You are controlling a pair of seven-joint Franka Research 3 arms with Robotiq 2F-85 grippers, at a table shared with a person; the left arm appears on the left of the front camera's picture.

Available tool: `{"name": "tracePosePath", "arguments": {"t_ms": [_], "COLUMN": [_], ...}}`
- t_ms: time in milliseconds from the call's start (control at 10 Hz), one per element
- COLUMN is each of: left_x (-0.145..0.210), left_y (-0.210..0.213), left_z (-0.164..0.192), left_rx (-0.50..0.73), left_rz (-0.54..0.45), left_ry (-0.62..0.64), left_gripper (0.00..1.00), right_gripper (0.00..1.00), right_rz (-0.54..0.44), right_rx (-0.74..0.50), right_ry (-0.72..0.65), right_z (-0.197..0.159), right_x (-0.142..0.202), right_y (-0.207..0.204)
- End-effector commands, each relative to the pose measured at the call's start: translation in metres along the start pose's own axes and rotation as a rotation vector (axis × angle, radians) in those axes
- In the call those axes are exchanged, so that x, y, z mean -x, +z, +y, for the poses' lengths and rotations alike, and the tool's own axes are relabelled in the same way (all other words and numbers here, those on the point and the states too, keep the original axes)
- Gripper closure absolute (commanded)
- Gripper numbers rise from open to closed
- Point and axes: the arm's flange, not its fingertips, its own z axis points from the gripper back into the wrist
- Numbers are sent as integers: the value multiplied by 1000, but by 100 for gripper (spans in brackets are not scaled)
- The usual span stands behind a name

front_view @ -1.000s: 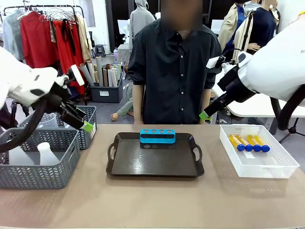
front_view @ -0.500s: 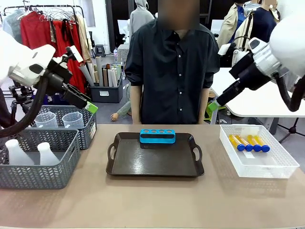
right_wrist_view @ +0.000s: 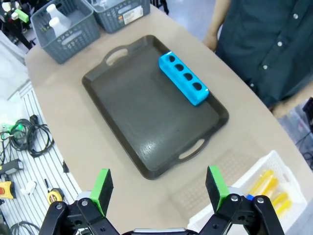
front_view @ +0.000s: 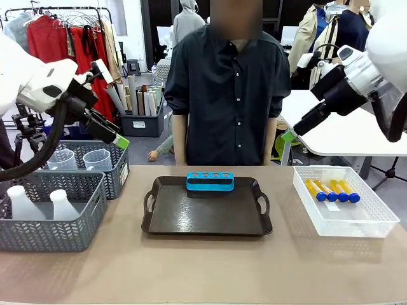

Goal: Prepare the laboratory tools.
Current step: Pick up one Large Measuring Cup and place it on the Handle tray.

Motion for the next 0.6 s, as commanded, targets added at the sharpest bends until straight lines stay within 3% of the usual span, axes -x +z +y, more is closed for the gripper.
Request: {"name": "tracePosePath", "arguments": {"t_ms": [0, 500], "left_x": [0, 0], "left_y": [-1, -1], "left_z": [1, 1], "left_rx": [-10, -10], "left_rz": [18, 18], "left_ry": [2, 2], "left_gripper": [0, 0], "right_gripper": [0, 0], "right_rz": [1, 1], "right_rx": [4, 4], "right_ry": [0, 0], "right_z": [2, 2], "right_x": [-1, -1], "right_y": [2, 2]}}
